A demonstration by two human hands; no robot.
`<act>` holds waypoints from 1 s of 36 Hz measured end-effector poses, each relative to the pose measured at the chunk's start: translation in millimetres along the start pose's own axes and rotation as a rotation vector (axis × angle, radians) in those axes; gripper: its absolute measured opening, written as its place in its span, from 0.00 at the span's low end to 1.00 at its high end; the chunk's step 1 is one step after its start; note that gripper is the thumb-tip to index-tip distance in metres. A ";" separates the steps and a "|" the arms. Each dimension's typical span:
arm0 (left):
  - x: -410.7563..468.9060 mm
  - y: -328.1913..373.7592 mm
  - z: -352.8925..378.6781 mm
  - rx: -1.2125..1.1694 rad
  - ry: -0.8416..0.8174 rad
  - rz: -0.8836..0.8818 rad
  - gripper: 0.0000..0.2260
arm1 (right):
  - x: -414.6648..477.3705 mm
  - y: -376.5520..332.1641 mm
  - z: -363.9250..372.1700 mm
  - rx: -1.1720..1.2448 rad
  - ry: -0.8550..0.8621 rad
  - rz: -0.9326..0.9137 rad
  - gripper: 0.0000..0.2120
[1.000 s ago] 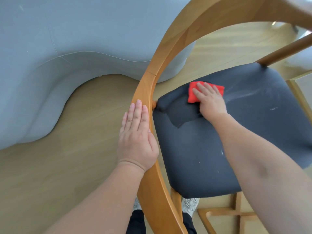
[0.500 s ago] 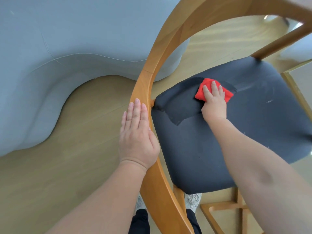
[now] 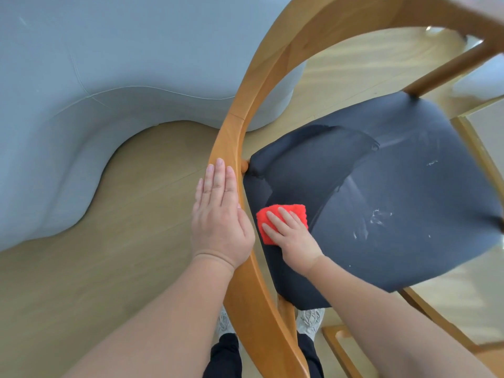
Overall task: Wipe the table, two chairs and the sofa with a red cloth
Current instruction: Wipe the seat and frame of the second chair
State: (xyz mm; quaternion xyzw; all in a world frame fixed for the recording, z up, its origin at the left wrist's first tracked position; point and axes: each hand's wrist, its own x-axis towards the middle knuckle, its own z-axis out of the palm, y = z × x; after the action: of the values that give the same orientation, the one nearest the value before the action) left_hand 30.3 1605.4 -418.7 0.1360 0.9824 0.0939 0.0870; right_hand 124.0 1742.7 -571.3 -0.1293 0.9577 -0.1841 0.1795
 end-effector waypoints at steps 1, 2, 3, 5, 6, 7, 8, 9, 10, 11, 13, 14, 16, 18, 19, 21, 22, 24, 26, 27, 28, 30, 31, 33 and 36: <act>-0.1 0.0 -0.2 -0.004 0.000 0.000 0.27 | 0.5 2.9 -2.3 -0.012 -0.016 -0.029 0.34; -0.2 0.0 -0.4 -0.008 -0.001 0.000 0.27 | 3.6 8.0 -4.9 -0.018 -0.034 -0.059 0.34; -0.2 -0.2 -0.2 -0.012 0.000 0.001 0.27 | 8.6 14.5 -8.3 -0.019 -0.039 -0.096 0.34; 0.0 -0.6 0.2 -0.012 0.003 -0.001 0.27 | 23.4 27.3 -14.5 -0.014 -0.002 -0.168 0.32; -0.2 -0.7 0.6 -0.013 0.007 -0.001 0.27 | 32.7 32.2 -18.3 -0.015 0.027 -0.183 0.31; -0.5 -0.8 0.9 -0.017 0.009 0.001 0.27 | 43.2 35.2 -24.6 -0.012 0.043 -0.181 0.30; -0.7 -1.0 1.0 -0.018 0.009 0.003 0.26 | 54.9 36.3 -33.1 -0.010 0.055 -0.166 0.29; -0.7 -1.2 1.3 -0.017 0.009 0.005 0.26 | 65.9 36.2 -41.5 -0.020 0.072 -0.138 0.29; -0.7 -1.7 1.5 -0.018 0.011 0.006 0.26 | 77.2 36.0 -48.7 -0.040 0.082 -0.117 0.29; -0.7 -1.9 1.6 -0.023 0.016 0.008 0.26 | 87.9 35.6 -54.9 -0.059 0.069 -0.107 0.28; -0.9 -2.0 1.5 -0.029 0.026 0.012 0.26 | 103.5 32.9 -62.0 -0.087 0.039 -0.086 0.28; -0.8 -2.0 1.6 -0.028 0.031 0.013 0.26 | 107.7 30.5 -62.1 -0.106 0.020 -0.075 0.28; -0.6 -2.3 2.2 -0.030 0.040 0.016 0.26 | 108.0 23.9 -59.2 -0.135 -0.013 -0.055 0.29; -0.9 -2.0 2.1 -0.038 0.045 0.017 0.25 | 100.4 16.8 -52.2 -0.168 -0.031 -0.054 0.29; -1.0 -1.8 2.0 -0.038 0.043 0.018 0.25 | 94.9 13.7 -48.0 -0.177 -0.037 -0.057 0.30; -0.7 -1.7 1.7 -0.031 0.043 0.018 0.25 | 85.1 9.8 -40.1 -0.186 -0.049 -0.085 0.30; -0.5 -1.4 1.4 -0.030 0.044 0.017 0.25 | 80.0 8.6 -36.4 -0.186 -0.061 -0.109 0.30; -0.5 -0.6 0.7 -0.034 0.039 0.020 0.26 | 67.3 7.1 -29.7 -0.179 -0.098 -0.145 0.31; -0.7 -0.1 -0.1 -0.027 0.029 0.017 0.26 | 51.9 6.9 -22.5 -0.176 -0.115 -0.161 0.32; -0.5 0.1 -0.7 -0.026 0.025 0.018 0.26 | 44.0 6.2 -20.4 -0.176 -0.123 -0.164 0.32; -0.5 0.6 -1.3 -0.026 0.020 0.022 0.27 | 36.0 4.7 -18.9 -0.176 -0.131 -0.164 0.32; -1.0 1.6 -3.0 -0.020 0.010 0.035 0.27 | 19.2 1.4 -14.5 -0.166 -0.148 -0.155 0.33; -1.1 2.0 -3.7 -0.017 0.004 0.043 0.27 | 10.4 -0.4 -13.1 -0.157 -0.162 -0.152 0.33; -1.0 2.5 -5.8 -0.005 -0.016 0.062 0.28 | -8.3 -1.9 -8.5 -0.149 -0.190 -0.167 0.33; -1.7 1.8 -7.8 0.023 -0.049 0.154 0.27 | -38.5 -0.7 1.4 -0.134 -0.220 -0.231 0.32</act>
State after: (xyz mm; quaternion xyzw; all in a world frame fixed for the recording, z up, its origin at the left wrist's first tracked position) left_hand 30.8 1605.4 -410.5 0.2143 0.9676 0.0857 0.1022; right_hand 159.4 1753.7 -560.7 -0.2693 0.9213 -0.1238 0.2519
